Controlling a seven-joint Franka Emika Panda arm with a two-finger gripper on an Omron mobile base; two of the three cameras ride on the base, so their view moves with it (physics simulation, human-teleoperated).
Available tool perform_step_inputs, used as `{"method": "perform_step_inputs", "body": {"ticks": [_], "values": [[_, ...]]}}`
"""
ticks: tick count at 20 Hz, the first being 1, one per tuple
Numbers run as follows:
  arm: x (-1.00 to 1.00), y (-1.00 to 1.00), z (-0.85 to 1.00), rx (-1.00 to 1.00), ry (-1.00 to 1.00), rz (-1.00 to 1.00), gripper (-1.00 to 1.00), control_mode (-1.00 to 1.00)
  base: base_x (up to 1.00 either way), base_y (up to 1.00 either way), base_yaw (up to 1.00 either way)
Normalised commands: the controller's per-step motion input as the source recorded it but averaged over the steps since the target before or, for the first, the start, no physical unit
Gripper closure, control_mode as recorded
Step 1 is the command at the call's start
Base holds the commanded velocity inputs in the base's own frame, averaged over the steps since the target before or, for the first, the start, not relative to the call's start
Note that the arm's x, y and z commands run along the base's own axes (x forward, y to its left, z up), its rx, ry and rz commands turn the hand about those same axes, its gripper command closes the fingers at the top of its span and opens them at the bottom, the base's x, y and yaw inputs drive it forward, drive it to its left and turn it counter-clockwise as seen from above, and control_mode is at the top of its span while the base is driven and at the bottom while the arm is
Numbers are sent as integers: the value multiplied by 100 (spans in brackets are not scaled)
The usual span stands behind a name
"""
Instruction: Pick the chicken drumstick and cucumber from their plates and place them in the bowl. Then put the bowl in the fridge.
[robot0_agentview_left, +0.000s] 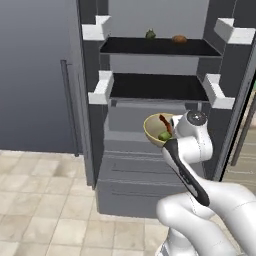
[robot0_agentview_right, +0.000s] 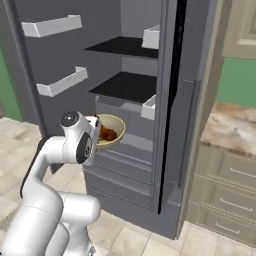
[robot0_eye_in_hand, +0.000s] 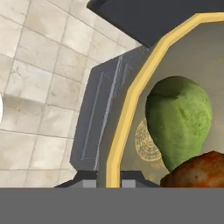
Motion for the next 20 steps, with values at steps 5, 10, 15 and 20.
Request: {"method": "perform_step_inputs", "body": {"ticks": [5, 10, 15, 20], "values": [[0, 0, 0, 0, 0, 0, 100, 100, 47, 28, -61], [0, 0, 0, 0, 0, 0, 100, 100, 45, 42, -46], [0, 0, 0, 0, 0, 0, 100, 100, 23, 59, -20], [0, 0, 0, 0, 0, 0, 100, 100, 13, 46, -2]]}}
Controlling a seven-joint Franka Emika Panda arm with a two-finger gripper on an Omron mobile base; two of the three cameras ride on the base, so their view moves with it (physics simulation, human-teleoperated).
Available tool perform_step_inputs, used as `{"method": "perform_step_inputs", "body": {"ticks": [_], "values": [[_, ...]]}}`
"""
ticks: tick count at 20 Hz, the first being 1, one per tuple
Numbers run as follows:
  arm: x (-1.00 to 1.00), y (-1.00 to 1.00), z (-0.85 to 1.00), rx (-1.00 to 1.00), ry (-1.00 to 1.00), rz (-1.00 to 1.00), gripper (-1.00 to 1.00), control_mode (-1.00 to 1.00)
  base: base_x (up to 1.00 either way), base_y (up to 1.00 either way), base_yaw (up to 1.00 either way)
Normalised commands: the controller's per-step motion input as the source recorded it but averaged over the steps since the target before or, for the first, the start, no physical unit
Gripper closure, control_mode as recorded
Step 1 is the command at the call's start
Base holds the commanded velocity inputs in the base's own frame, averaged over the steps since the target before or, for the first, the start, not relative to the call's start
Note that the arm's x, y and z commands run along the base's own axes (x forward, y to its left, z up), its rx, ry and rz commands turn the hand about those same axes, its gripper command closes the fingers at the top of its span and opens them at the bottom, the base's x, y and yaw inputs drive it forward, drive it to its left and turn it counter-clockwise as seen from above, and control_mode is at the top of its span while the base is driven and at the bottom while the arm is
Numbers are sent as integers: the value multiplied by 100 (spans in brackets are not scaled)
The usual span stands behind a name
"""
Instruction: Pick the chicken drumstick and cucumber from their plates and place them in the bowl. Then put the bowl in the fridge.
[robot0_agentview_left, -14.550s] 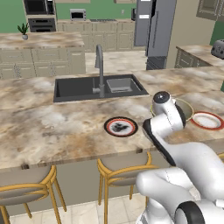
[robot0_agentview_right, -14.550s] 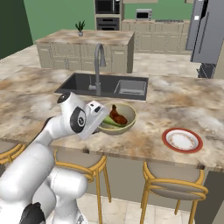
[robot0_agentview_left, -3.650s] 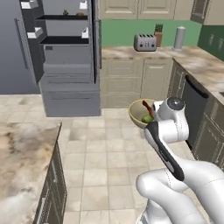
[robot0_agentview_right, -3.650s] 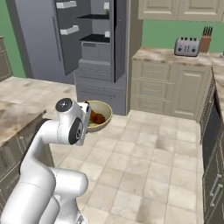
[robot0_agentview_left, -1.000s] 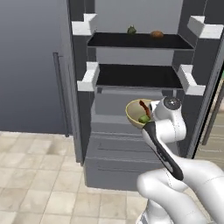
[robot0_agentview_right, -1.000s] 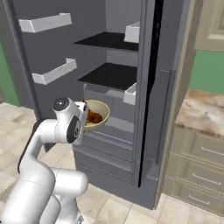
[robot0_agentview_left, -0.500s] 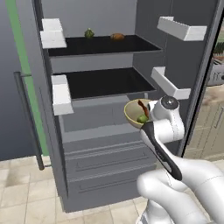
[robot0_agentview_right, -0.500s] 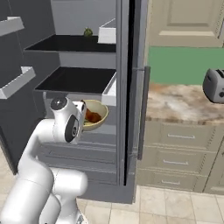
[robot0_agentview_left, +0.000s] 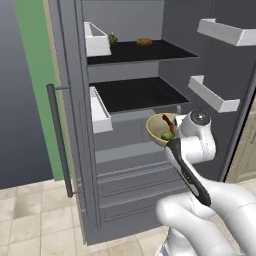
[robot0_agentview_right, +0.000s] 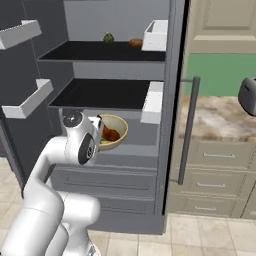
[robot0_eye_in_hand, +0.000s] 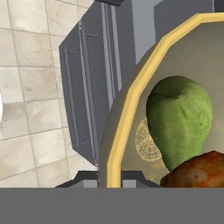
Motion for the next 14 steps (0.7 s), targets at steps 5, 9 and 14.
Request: {"method": "perform_step_inputs", "body": {"ticks": [5, 9, 14], "values": [[0, 0, 0, 0, 0, 0, 100, 100, 45, 18, 1], [0, 0, 0, 0, 0, 0, 100, 100, 52, 5, 3], [0, 0, 0, 0, 0, 0, 100, 100, 49, 0, 3]]}}
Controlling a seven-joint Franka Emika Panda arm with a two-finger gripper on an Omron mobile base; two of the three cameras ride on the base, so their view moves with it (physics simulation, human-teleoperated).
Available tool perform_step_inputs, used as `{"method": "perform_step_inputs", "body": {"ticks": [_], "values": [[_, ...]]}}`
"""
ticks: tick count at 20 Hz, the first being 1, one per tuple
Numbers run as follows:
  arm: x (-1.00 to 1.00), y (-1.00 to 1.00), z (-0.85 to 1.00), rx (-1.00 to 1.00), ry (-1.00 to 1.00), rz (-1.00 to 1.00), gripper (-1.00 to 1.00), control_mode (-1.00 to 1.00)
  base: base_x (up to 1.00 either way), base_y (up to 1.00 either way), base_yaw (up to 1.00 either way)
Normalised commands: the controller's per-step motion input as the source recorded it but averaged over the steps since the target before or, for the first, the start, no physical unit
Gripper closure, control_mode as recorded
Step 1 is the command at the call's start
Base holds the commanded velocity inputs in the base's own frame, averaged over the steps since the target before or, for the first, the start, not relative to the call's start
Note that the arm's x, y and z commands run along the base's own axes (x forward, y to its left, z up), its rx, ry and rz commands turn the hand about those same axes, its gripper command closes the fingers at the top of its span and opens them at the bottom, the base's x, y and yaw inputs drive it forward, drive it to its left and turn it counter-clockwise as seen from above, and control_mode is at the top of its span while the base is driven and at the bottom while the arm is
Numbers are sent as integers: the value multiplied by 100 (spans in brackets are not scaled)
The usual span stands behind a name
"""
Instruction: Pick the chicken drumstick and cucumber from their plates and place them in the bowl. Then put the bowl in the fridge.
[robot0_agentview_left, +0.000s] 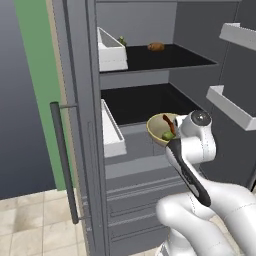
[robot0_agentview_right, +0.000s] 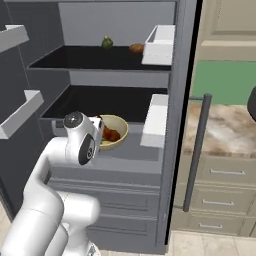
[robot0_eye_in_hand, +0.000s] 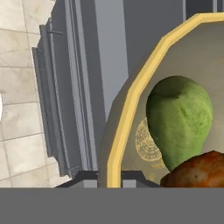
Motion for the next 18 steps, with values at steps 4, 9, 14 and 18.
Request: {"method": "perform_step_inputs", "body": {"ticks": [4, 9, 14, 18], "values": [[0, 0, 0, 0, 0, 0, 100, 100, 52, 0, 10], [0, 0, 0, 0, 0, 0, 100, 100, 42, 0, 10], [0, 0, 0, 0, 0, 0, 100, 100, 32, 0, 7], [0, 0, 0, 0, 0, 0, 100, 100, 2, 0, 0]]}}
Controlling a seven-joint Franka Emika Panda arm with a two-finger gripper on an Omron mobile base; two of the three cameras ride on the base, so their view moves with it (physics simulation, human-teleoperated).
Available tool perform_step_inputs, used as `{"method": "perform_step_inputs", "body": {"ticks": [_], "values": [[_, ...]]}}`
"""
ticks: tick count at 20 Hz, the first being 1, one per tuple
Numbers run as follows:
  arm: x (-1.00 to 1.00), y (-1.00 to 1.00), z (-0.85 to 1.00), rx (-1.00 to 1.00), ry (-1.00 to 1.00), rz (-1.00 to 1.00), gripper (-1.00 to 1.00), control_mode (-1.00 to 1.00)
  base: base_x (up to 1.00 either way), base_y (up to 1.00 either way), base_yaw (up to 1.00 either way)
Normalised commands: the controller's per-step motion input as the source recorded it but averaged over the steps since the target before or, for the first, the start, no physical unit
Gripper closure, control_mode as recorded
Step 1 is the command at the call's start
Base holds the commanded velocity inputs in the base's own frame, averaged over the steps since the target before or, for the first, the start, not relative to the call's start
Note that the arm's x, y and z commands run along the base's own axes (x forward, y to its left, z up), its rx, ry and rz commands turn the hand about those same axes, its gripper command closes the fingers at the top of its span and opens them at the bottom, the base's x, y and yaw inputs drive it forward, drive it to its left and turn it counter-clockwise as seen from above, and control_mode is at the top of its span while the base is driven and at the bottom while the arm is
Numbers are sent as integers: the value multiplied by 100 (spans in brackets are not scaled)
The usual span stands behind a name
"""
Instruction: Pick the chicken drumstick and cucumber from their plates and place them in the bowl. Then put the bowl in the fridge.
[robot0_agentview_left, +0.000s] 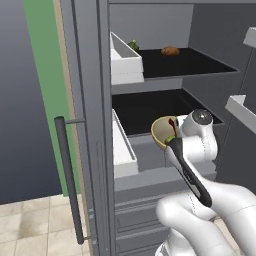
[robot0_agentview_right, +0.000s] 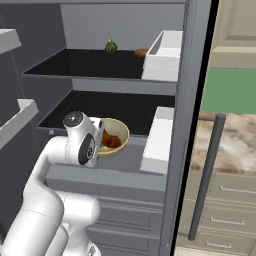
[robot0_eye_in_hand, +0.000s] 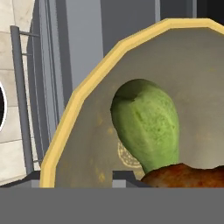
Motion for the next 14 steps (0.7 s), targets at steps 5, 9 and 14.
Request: {"method": "perform_step_inputs", "body": {"ticks": [5, 9, 14], "values": [[0, 0, 0, 0, 0, 0, 100, 100, 0, 0, 0], [0, 0, 0, 0, 0, 0, 100, 100, 0, 0, 0], [0, 0, 0, 0, 0, 0, 100, 100, 0, 0, 0]]}}
